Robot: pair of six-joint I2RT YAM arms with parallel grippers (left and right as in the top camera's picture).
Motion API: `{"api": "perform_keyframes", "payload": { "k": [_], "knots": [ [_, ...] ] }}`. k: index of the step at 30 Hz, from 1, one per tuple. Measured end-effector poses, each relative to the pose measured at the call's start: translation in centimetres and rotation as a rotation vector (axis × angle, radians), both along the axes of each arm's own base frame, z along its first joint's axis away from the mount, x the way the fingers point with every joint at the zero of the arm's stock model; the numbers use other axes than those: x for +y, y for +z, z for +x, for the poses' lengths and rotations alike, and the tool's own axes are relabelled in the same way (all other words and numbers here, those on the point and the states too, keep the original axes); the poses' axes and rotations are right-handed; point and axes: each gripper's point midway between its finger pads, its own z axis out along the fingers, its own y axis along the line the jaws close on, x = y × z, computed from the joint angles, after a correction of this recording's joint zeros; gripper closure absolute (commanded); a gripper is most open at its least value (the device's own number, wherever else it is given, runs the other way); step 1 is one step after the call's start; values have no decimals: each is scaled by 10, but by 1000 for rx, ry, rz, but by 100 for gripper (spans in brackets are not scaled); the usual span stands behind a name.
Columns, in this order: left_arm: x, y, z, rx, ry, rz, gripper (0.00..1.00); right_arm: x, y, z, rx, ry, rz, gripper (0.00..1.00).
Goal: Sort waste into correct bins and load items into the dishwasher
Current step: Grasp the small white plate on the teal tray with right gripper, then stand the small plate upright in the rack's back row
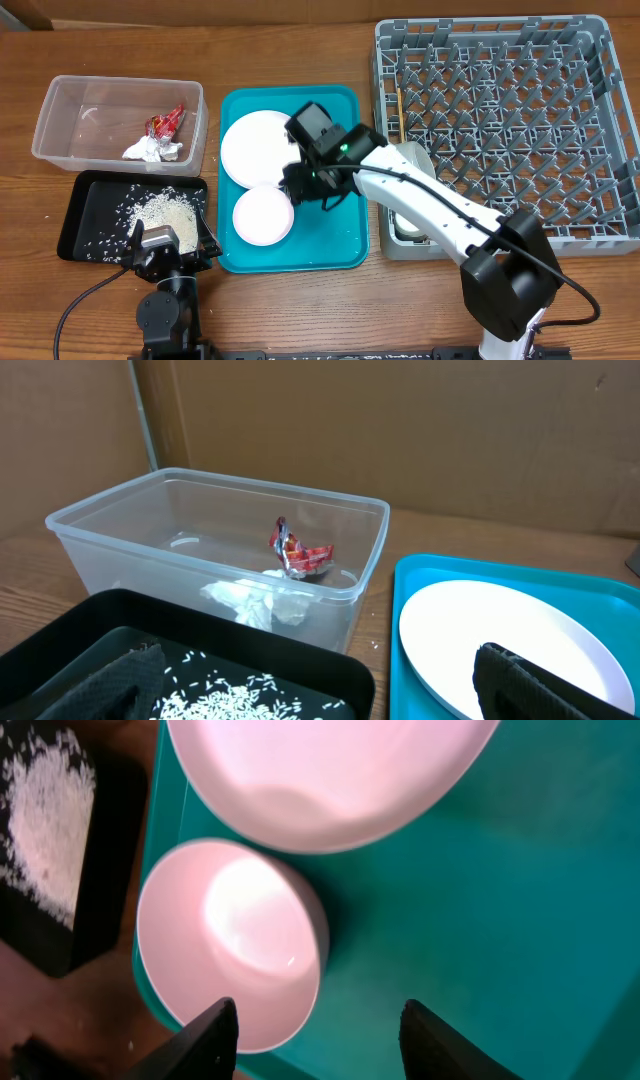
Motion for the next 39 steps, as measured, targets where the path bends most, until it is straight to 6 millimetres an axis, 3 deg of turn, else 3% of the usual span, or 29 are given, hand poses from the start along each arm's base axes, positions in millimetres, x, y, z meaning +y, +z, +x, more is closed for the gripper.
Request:
{"api": "perform_keyframes", "payload": {
  "k": [7,14,18,20,23,25,28,29,30,32,33,34,37,39],
  "knots": [
    [0,0,0,0,0,0,0,4,-49,-21,82,-42,63,56],
    [0,0,0,0,0,0,0,13,-56,-26,97,-119,79,91],
    [0,0,0,0,0,0,0,10,-62,-30,115,-153,43,96],
    [0,0,0,0,0,0,0,-10,-64,-33,119,-188,-52,96],
    [0,0,0,-1,0,0,0,-38,-47,-25,40,-222,-180,96],
    [0,0,0,0,0,0,0,-57,-22,-13,-58,-255,-245,96],
    [0,0,0,0,0,0,0,-89,36,14,-282,-337,-324,96],
    [0,0,0,0,0,0,0,-106,69,26,-401,-393,-349,96],
    [0,0,0,0,0,0,0,-121,90,32,-477,-435,-378,96],
    [0,0,0,0,0,0,0,-168,139,42,-654,-560,-482,96],
    [0,0,0,0,0,0,0,-189,152,44,-705,-605,-545,96],
    [0,0,0,0,0,0,0,-217,163,47,-757,-658,-649,96],
    [0,0,0,0,0,0,0,-273,169,58,-812,-771,-863,96],
    [0,0,0,0,0,0,0,-297,168,62,-810,-814,-950,96]
  ]
}}
